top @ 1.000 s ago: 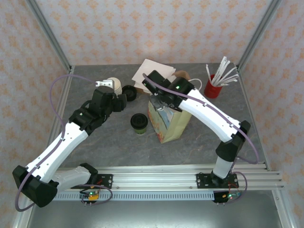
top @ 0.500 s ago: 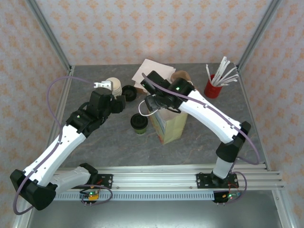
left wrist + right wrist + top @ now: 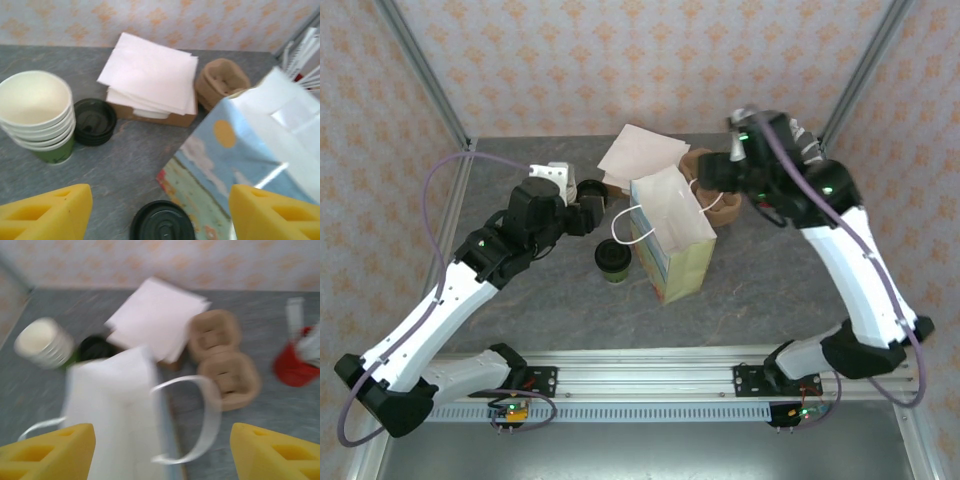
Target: Pack the takeout coffee
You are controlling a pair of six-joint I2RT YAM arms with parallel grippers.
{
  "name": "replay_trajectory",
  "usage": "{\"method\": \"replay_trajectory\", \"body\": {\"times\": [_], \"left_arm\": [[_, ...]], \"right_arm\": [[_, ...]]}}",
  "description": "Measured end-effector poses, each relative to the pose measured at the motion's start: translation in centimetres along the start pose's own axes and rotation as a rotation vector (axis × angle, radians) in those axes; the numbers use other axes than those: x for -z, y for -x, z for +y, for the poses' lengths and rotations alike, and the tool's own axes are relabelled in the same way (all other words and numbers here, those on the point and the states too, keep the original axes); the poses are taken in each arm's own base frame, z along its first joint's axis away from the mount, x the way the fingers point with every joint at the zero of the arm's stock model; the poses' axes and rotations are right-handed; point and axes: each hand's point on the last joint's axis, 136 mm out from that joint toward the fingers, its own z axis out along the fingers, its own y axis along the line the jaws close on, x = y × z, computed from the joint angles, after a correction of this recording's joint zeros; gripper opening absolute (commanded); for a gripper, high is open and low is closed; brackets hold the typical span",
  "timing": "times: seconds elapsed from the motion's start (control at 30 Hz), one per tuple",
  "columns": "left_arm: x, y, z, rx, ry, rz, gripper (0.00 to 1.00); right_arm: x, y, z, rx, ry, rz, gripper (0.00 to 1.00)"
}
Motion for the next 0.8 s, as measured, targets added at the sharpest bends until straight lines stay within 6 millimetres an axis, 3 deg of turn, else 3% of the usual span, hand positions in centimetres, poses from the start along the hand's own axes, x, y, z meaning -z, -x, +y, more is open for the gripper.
{"method": "replay_trajectory", "body": {"times": [0.07, 0.17, 0.33, 0.6, 0.8], "left_arm": [[-0.1, 0.3, -0.7, -0.006, -0.013, 0.000, 0.73], [-0.6, 0.4, -0.8, -0.008, -0.008, 0.010, 0.73], [-1.5, 0.1, -0.7, -0.015, 0.017, 0.033, 0.74], [-2.1, 0.2, 0.2, -0.021, 0.080, 0.036, 0.74], [-2.1, 0.1, 1.1, -0.026, 0.133, 0.037, 0.74]], "right_arm": [[0.2, 0.6, -4.1, -0.081, -0.079, -0.031, 0.72], [-1.0, 0.1, -8.0, -0.160, -0.147, -0.012, 0.71], [-7.3, -2.2, -11.8, -0.223, -0.184, 0.113, 0.70], [-18.9, -6.1, -12.3, -0.183, -0.113, 0.321, 0.62], [-24.9, -8.5, -12.1, -0.141, -0.074, 0.421, 0.57]]}}
